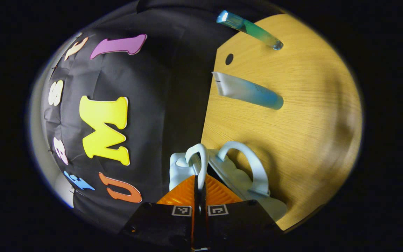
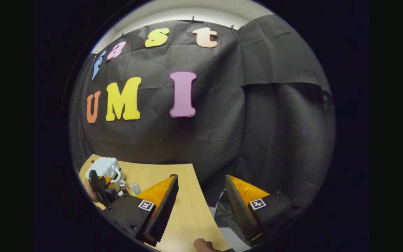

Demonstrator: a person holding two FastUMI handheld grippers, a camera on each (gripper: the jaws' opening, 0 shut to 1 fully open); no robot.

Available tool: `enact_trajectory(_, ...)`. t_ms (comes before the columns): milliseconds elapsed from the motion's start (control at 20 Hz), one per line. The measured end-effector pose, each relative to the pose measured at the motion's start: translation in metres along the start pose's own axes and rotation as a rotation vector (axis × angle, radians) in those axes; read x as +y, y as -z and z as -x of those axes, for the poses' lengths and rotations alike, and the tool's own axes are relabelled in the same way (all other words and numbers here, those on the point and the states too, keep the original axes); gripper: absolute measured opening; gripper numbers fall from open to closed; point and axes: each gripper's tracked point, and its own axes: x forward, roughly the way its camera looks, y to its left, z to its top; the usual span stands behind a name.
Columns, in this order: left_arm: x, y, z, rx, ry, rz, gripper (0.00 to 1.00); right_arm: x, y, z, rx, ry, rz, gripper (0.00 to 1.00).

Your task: First open the suitcase, pack the skin care products into it, and then close the suitcase.

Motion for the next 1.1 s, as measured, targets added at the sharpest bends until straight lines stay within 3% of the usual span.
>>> enact_trajectory(300,0.08,0.035,0.027,-0.042,-0.049,0.216,0.03,0.053,-0.023,0.022,-0.055,-0.005,0.021,0.8)
enact_trajectory(700,0.186,0.169,0.046,0.015,-0.066,0.619,0.03,0.142,-0.052,0.047,-0.108,-0.05,0.05,0.8)
enact_trajectory(1100,0.194,0.323,0.016,0.047,-0.068,0.657,0.03,0.218,-0.042,0.057,-0.069,-0.062,0.047,0.79)
